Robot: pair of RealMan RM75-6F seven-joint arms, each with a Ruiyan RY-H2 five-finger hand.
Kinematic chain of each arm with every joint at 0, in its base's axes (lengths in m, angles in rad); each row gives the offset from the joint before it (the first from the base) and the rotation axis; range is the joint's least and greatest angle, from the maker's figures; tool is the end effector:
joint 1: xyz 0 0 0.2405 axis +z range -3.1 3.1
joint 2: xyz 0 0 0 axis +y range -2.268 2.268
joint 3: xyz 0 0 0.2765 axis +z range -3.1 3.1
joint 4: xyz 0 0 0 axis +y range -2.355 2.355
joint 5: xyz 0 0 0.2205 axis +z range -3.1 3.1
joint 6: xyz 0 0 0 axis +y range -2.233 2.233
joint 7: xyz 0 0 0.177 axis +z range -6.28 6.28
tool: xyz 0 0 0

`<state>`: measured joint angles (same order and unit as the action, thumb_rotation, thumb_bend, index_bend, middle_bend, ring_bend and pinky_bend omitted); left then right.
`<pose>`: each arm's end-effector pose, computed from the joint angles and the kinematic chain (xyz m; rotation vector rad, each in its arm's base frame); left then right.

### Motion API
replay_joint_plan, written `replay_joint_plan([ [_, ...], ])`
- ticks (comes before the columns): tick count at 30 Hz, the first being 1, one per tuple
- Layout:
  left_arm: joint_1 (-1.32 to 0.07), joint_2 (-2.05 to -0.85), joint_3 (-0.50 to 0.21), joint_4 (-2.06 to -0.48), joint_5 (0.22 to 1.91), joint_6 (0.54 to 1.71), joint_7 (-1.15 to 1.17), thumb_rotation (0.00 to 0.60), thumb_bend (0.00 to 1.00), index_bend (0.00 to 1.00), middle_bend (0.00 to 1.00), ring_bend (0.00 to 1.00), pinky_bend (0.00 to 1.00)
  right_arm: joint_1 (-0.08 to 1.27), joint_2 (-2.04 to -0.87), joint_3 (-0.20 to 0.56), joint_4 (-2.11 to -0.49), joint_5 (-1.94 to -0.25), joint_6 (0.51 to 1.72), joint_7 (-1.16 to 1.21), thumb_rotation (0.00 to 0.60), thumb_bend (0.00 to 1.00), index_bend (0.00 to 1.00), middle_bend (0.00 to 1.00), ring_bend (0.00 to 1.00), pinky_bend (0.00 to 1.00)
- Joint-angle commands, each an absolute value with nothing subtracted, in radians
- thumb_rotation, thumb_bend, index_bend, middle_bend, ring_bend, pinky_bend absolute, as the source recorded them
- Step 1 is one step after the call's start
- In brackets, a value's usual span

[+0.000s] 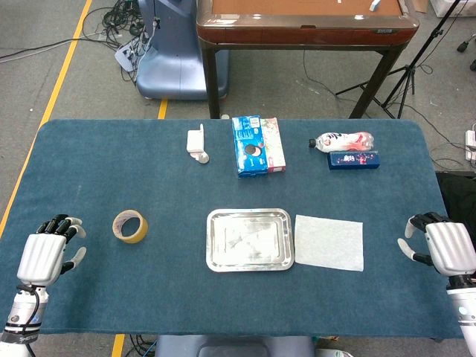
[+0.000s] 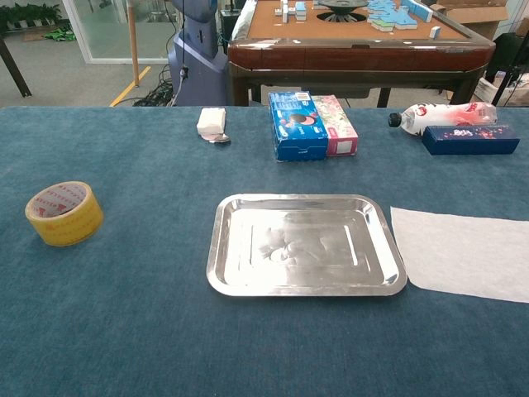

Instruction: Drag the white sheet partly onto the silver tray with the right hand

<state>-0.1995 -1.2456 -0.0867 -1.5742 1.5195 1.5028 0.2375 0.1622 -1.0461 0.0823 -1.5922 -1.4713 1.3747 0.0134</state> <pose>-0.2934 0.2591 0.1264 -1.4657 -0.6714 -0.9231 -0.3338 -0.2503 0.1770 1.4580 -0.8622 0.8483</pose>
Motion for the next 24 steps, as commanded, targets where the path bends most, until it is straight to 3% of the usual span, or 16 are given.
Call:
replay_joint_plan([
  [1,-0.192,-1.241,-0.088,-1.575,1.519,1.514,0.226,0.600,0.25,0.50,0.36,0.23,0.32,0.166,-1.049,0.079,-1.593,-1.475,1.369,0.006,0.600,0.29,0.60,0.53,0.39,0.48],
  [9,-0.184,-1.236,-0.084,-1.576,1.521,1.521,0.216,0.600,0.25,0.50,0.36,0.23,0.32,0.179,-1.055,0.073,-1.596,-1.481,1.347,0.000,0.600,0.29,0.60,0.54,0.40,0.48],
  [14,-0.179,-1.235,-0.087,-1.578,1.516,1.527,0.211,0.600,0.25,0.50,0.36,0.23,0.32,0.184,-1.073,0.073,-1.580,-1.489,1.350,0.016,0.600,0.27,0.60,0.61,0.48,0.52],
  [18,-0.175,-1.234,-0.085,-1.580,1.521,1.532,0.212,0.600,0.25,0.50,0.36,0.23,0.32,0.183,-1.087,0.072,-1.576,-1.514,1.375,0.014,0.600,0.19,0.60,0.76,0.63,0.68],
  [21,-0.172,-1.232,-0.082,-1.581,1.526,1.535,0.210,0.600,0.25,0.50,0.36,0.23,0.32,0.183,-1.104,0.073,-1.579,-1.528,1.391,0.007,0.600,0.11,0.60,0.95,0.83,0.82],
  [24,-0.169,-1.230,-0.081,-1.582,1.525,1.537,0.205,0.600,0.25,0.50,0.36,0.23,0.32,0.188,-1.131,0.073,-1.575,-1.547,1.405,-0.015,0.600,0.06,0.60,1.00,0.97,0.93],
])
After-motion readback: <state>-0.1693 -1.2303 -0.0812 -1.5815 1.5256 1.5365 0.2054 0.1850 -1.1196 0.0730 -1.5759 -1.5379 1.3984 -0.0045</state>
